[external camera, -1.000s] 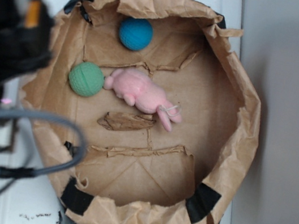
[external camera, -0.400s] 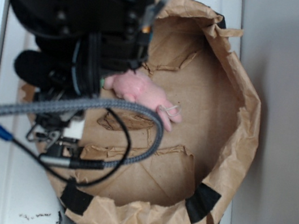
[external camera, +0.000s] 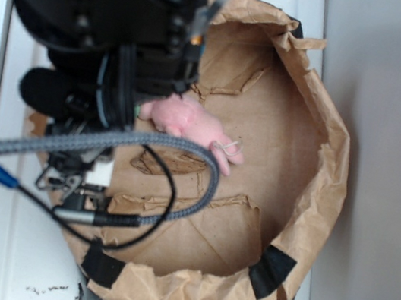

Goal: Grab the wood chip.

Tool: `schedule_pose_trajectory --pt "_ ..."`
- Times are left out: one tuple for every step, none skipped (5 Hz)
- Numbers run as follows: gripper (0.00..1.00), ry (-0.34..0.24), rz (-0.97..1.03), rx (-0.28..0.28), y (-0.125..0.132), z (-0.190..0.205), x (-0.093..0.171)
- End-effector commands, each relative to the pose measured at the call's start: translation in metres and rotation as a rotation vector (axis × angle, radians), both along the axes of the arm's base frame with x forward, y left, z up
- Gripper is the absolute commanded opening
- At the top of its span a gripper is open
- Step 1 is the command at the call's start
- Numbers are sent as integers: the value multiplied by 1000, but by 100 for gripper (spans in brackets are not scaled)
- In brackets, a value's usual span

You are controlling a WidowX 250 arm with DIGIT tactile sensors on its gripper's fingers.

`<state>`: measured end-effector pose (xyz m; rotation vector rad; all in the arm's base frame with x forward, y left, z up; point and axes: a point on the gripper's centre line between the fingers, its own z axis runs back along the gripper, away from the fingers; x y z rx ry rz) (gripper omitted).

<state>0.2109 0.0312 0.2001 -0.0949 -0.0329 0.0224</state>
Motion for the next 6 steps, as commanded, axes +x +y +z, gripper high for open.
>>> schedule_pose_trajectory --pt "100 -39 21 53 11 -11 6" --pt "100 -18 45 87 16 -34 13" --pt "100 -13 71 103 13 -54 12" --pt "100 -19 106 93 10 -74 15" --pt "100 -24 101 101 10 -90 25" --pt "100 -12 104 101 15 -104 50"
